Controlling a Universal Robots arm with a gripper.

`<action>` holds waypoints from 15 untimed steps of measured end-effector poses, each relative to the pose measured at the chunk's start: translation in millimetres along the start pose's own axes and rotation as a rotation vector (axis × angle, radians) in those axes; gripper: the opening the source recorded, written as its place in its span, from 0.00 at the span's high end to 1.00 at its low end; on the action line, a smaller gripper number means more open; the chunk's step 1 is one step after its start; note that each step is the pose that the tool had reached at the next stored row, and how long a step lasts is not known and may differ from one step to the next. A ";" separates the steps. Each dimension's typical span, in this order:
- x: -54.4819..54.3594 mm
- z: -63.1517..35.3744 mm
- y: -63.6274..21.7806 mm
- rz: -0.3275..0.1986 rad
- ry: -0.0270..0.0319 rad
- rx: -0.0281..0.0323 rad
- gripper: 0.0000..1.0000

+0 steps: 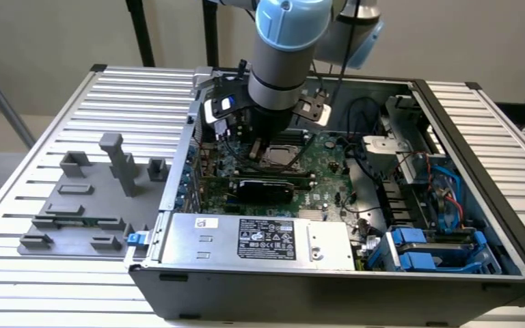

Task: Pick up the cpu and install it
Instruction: 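Install the second cpu locking lever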

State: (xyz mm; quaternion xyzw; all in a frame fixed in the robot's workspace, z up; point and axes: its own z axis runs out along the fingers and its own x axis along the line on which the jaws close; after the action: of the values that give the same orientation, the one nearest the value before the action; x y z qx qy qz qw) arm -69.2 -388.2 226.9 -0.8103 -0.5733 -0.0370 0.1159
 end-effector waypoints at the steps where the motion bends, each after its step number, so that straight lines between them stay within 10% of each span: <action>1: 0.8 -3.1 -0.5 0.000 0.0001 0.0000 0.89; 15: -3.4 -19.4 5.1 0.004 -0.0014 0.0033 0.89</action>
State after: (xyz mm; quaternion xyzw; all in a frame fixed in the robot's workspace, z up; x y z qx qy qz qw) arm -64.1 -397.4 244.3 -0.8112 -0.5719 -0.0353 0.1169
